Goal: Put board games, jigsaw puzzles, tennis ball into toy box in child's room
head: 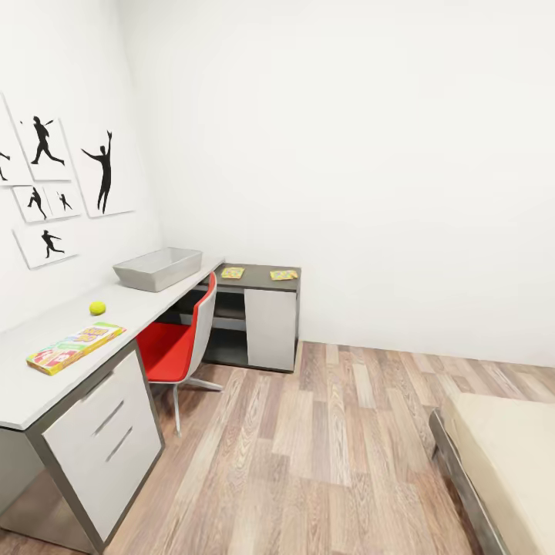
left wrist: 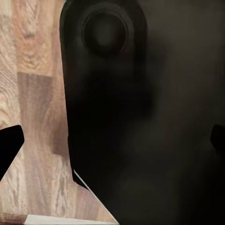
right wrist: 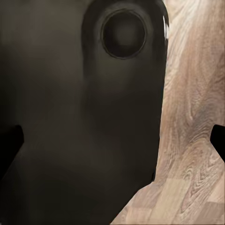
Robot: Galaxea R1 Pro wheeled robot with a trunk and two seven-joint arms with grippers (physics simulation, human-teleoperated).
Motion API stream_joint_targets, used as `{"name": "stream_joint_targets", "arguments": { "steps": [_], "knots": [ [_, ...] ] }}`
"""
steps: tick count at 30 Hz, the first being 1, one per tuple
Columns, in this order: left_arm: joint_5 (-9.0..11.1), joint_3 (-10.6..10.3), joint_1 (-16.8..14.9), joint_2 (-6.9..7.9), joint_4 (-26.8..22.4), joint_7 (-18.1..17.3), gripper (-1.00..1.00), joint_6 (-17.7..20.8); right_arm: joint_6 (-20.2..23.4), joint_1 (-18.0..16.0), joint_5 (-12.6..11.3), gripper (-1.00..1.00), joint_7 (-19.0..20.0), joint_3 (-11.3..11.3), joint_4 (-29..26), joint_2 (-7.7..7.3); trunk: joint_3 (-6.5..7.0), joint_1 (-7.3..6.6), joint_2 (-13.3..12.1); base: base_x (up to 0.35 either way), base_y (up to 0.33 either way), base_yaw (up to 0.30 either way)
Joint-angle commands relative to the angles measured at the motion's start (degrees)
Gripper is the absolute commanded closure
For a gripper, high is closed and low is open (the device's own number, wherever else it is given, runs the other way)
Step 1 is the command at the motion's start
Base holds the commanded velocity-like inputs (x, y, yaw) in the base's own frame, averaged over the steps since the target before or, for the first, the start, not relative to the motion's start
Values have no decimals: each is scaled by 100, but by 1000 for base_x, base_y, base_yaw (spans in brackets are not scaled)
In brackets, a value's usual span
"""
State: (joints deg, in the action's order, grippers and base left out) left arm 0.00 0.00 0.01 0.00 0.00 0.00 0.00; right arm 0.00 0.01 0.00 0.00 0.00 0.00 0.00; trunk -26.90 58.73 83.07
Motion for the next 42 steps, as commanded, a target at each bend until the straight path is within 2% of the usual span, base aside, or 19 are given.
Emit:
{"name": "stream_joint_targets", "arguments": {
  "steps": [1, 5, 12, 36, 42],
  "knots": [
    [-10, -9, -8, -33, -33, -16, -100, 5, 4, 6, -33, -100, -11, -12, 0, 33, -3, 0, 1, 0, 0, 0],
    [-14, -9, -5, -103, -105, -12, -100, -6, 10, 3, -44, -100, -14, -19, 0, 148, -3, 0, 1, 0, 0, 0],
    [-17, -5, -1, -82, -105, -9, -100, -38, -14, -1, -36, -100, -17, -42, 0, 182, -3, 0, 1, 0, 0, 0],
    [-17, 29, -1, -84, -105, -9, -100, -121, -51, -1, -18, -100, -15, -35, 0, 193, -18, 0, 1, 0, 0, -54],
    [-17, 20, -1, -83, -105, -9, -100, -168, -323, -1, 5, -100, -14, -20, 0, 168, -20, 0, 1, 0, 0, 0]
  ]
}}
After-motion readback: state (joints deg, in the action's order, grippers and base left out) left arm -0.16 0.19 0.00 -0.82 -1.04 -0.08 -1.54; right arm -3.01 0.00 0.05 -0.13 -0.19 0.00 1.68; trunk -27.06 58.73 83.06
